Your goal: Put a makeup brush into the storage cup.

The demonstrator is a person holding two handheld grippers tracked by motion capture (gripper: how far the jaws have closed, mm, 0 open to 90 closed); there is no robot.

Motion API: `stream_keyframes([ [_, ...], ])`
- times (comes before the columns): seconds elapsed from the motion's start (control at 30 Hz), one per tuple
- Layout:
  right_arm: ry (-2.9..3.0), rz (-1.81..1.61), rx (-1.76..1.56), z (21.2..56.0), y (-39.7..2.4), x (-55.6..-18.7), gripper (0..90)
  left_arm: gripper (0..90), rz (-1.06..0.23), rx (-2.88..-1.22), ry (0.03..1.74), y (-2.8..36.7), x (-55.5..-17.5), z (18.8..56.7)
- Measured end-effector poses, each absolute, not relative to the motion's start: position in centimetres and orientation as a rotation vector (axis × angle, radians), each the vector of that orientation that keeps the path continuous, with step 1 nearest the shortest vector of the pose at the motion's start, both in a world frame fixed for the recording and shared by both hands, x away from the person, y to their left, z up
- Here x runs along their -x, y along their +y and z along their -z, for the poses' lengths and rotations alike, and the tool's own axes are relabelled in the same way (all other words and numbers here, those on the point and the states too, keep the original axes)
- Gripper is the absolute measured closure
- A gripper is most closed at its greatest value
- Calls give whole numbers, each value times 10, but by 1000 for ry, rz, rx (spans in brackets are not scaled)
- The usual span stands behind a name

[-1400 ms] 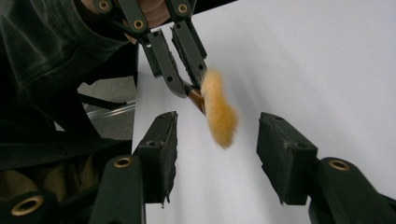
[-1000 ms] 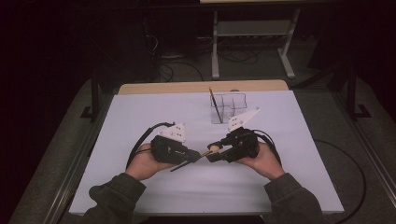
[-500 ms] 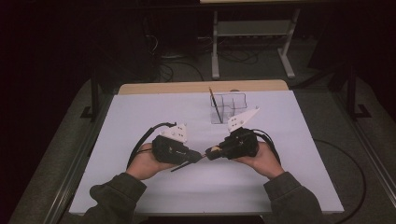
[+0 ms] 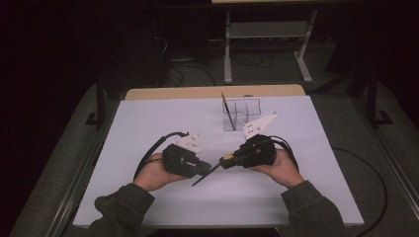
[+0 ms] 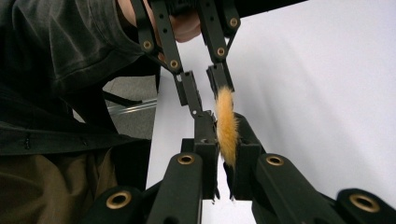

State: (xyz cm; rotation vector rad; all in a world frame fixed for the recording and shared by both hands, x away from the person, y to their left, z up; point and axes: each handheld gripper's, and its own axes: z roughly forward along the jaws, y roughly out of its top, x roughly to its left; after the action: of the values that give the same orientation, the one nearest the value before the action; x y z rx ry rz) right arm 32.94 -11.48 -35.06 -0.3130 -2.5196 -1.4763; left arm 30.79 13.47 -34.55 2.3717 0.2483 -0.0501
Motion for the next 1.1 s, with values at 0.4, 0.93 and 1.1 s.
stream_keyframes([
  [0.4, -2523, 1486, 301, 349, -114, -329, 834, 832, 63, -2411, 231, 130, -307, 351],
  [0.93, -2513, 1527, 336, 350, -112, -329, 692, 841, 30, -2355, 251, 134, -307, 346],
  [1.1, -2520, 1530, 328, 350, -110, -328, 761, 840, 17, -2339, 254, 134, -308, 344],
])
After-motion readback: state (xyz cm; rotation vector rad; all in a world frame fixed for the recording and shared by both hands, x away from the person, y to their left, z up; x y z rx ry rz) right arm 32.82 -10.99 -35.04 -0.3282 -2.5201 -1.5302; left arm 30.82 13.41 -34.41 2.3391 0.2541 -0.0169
